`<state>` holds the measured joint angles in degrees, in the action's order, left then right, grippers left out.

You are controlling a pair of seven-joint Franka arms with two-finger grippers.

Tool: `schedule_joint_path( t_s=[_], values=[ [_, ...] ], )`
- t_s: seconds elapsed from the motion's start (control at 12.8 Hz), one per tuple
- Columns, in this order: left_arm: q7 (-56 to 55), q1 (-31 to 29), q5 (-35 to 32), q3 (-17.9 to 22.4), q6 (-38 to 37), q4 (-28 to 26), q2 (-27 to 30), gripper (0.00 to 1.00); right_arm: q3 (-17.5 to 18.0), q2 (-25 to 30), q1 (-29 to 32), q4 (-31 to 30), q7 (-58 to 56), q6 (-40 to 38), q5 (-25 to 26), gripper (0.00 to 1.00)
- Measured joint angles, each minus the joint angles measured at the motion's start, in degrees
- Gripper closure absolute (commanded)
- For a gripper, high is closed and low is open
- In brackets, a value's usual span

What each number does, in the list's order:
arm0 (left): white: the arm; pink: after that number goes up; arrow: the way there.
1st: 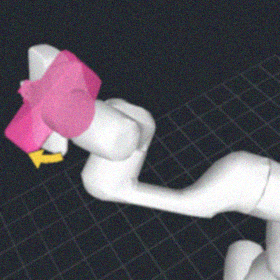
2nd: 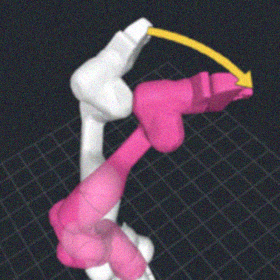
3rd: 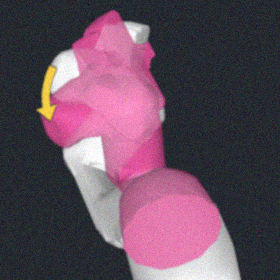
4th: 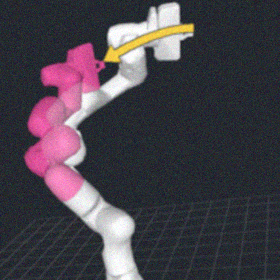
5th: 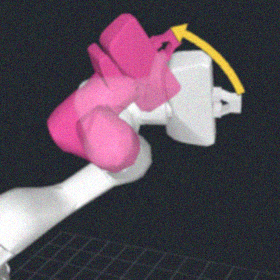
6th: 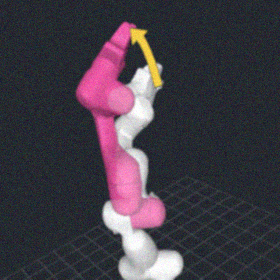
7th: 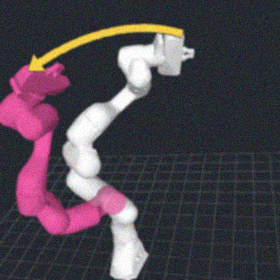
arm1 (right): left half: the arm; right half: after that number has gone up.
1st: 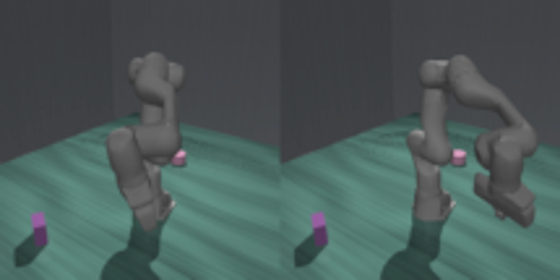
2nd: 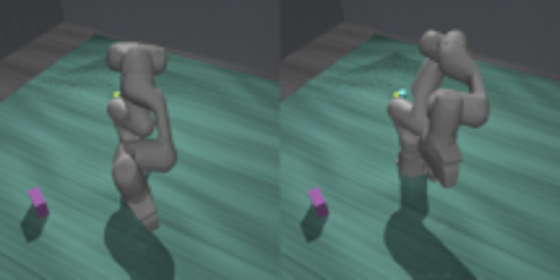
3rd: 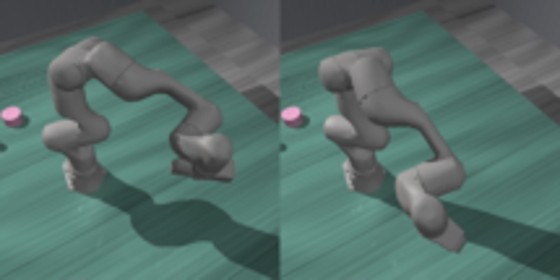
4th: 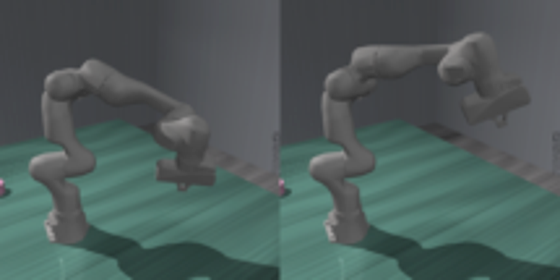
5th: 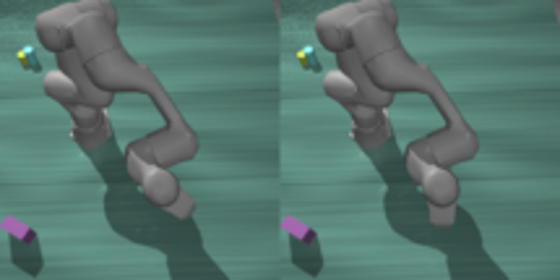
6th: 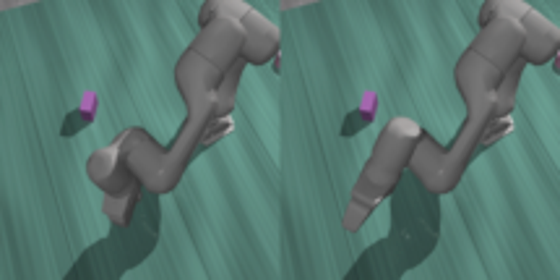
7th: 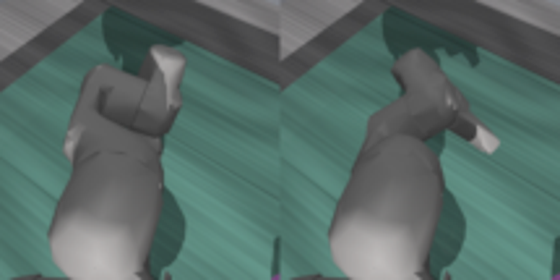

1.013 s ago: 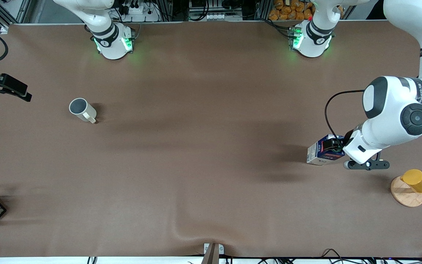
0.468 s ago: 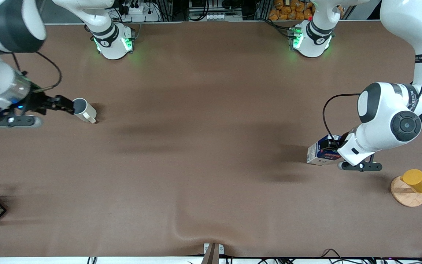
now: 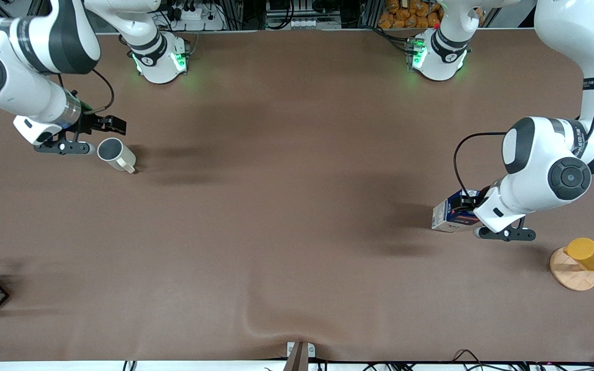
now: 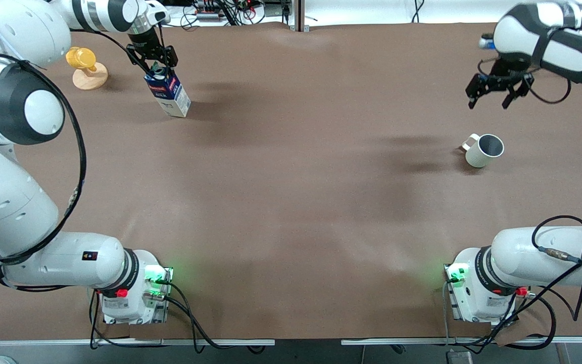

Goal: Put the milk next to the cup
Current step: 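Grasp the milk carton with the left gripper while the right gripper grasps the mug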

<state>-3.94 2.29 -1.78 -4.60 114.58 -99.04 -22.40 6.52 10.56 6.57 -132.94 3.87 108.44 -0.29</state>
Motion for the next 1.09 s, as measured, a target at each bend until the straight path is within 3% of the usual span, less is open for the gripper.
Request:
schedule_joint_path(
  t_s=[0.31,0.62,0.7,0.78,0.94,1.01,1.09],
  values=[
    [0.5,0.0,0.0,0.0,0.0,0.0,0.0,0.39,-0.4,-1.6,6.1,-11.9,-0.7,15.6,0.1,0.00],
    [0.5,0.0,-0.1,0.0,0.0,0.2,0.0,0.39,-0.2,-10.7,6.3,-14.0,-2.0,26.5,0.1,0.00],
    [0.5,0.0,-0.1,0.0,0.0,0.3,0.0,0.38,-0.1,-12.9,6.3,-14.0,-2.8,28.5,0.2,0.13],
    [0.5,0.0,-0.1,0.0,-0.1,0.4,0.0,0.38,-0.1,-15.0,6.3,-13.9,-4.0,30.4,0.2,0.35],
    [0.5,0.1,-0.1,-0.3,-0.8,1.3,0.1,0.38,-0.2,-17.7,6.3,-13.8,-6.2,32.1,0.2,0.90],
    [0.4,0.3,-0.1,-0.7,-1.7,1.9,0.1,0.38,-0.2,-18.1,6.3,-13.6,-7.1,32.1,0.2,1.00],
    [0.3,0.5,0.0,-1.2,-2.8,2.8,0.1,0.38,-0.2,-18.1,6.3,-13.5,-7.8,31.8,0.2,1.00]
  ],
)
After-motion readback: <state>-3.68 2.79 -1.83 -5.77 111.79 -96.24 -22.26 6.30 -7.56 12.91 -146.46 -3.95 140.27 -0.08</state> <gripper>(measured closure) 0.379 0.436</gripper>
